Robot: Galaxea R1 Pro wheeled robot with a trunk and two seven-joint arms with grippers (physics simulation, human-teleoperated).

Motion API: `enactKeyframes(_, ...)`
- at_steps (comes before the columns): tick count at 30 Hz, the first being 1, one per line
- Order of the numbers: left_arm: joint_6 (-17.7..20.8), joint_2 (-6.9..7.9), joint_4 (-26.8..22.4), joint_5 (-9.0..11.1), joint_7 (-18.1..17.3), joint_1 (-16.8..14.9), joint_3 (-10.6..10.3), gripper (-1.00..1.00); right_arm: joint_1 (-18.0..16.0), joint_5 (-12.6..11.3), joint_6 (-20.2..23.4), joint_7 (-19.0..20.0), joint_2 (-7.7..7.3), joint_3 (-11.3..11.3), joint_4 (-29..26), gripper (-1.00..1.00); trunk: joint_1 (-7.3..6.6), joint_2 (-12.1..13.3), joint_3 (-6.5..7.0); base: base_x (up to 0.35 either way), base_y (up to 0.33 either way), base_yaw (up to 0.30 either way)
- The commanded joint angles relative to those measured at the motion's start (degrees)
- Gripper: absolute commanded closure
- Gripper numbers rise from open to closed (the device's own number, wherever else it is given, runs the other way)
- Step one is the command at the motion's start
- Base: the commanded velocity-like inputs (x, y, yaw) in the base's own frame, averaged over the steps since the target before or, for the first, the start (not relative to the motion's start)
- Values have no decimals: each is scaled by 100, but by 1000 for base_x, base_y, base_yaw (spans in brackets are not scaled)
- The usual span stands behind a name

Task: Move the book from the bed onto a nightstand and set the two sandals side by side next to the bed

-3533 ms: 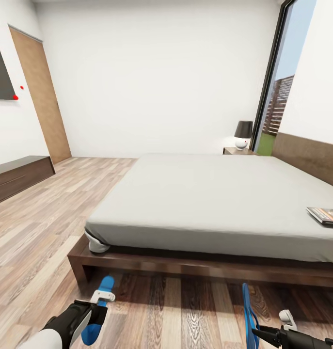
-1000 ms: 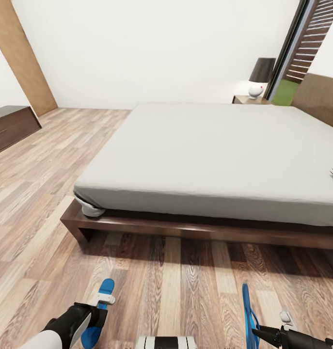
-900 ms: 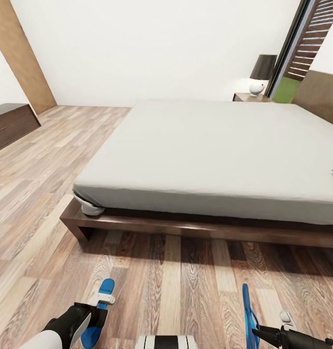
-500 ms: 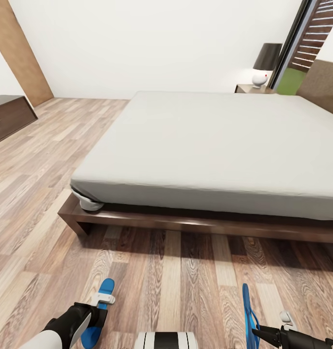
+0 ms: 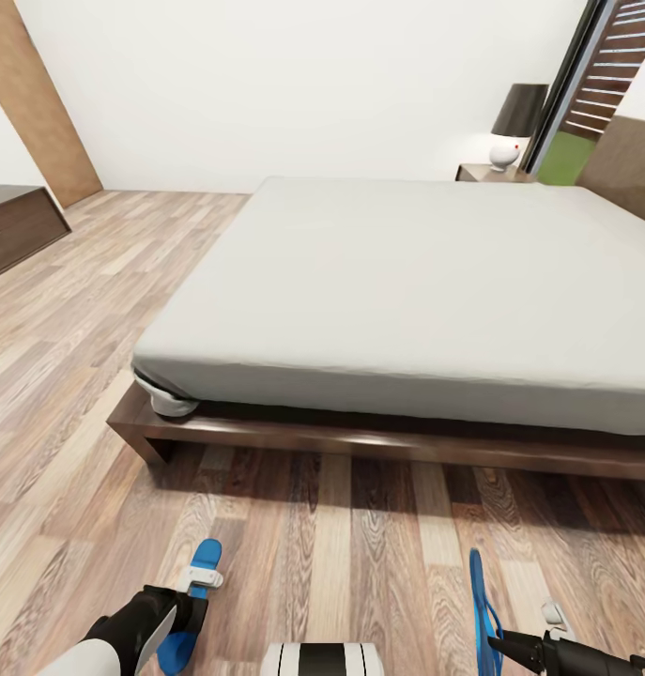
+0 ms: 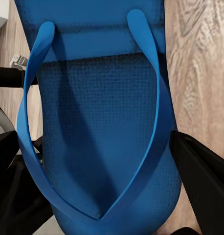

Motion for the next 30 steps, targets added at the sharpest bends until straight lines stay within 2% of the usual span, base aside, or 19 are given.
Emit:
enactKeyframes(1, 28, 5, -15, -47, -28, 1, -36, 100, -3, 59, -25, 11, -2, -54, 0, 100, 2, -1, -4, 259, 0, 0)
enactKeyframes(20, 20, 5, -16, -44, -29, 2, -27, 100, -3, 59, -25, 11, -1, -54, -1, 100, 2, -1, -4, 97, 54, 0)
enactKeyframes(30, 27, 7, -26, -44, -28, -3, -19, 100, -3, 57, -25, 11, -2, -54, 0, 100, 2, -1, -4, 279, 54, 0)
